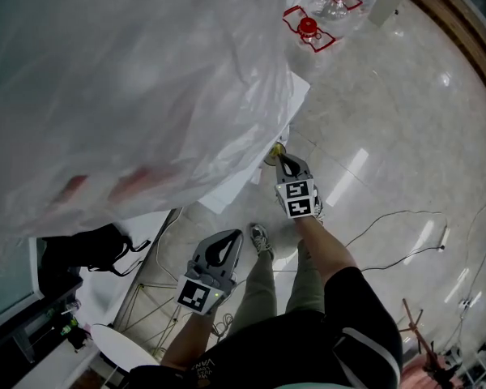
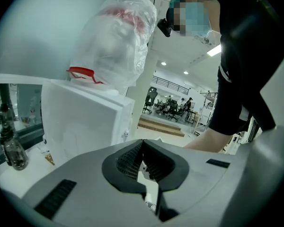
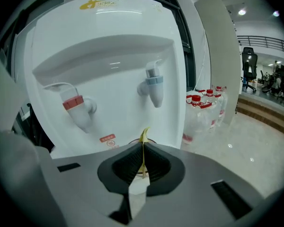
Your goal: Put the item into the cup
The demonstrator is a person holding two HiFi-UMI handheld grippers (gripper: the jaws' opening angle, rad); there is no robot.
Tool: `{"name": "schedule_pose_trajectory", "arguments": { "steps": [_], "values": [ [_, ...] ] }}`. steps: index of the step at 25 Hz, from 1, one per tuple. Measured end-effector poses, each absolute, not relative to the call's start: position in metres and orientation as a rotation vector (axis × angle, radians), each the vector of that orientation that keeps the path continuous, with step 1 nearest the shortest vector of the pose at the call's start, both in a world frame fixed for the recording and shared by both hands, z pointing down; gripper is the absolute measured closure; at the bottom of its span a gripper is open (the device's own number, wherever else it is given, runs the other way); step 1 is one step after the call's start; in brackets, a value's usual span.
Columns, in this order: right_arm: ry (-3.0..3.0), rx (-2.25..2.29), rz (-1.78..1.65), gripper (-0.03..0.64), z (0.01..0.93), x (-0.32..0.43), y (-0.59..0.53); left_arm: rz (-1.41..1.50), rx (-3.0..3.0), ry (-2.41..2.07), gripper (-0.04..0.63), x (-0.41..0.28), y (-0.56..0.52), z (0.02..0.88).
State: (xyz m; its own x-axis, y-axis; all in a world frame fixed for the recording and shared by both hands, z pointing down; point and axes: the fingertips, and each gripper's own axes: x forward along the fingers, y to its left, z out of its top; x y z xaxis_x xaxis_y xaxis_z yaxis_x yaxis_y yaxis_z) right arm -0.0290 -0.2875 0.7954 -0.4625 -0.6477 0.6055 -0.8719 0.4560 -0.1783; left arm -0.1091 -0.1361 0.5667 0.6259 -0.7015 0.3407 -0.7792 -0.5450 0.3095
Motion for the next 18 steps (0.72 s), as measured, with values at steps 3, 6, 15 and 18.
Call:
{"name": "schedule_pose_trajectory", "arguments": {
  "steps": [3,6,15,18],
  "values": [
    [-2.242,1.229,0.626,0.572,0.803,-0.034,-0.287,0.245,2.413,-1.167,0.575,-0.109,-0.135,0.571],
    [-2.221,1.186,0.596,0.572,0.812,-0.039,-0.288,0.248,2.404,-1.163,0.575,-0.11,-0.134,0.576],
    [-2.171,1.118,0.607,0.572,0.831,-0.049,-0.294,0.256,2.378,-1.167,0.575,-0.115,-0.131,0.584],
    [-2.161,1.112,0.618,0.572,0.836,-0.051,-0.296,0.25,2.373,-1.175,0.575,-0.117,-0.131,0.584]
  ]
}}
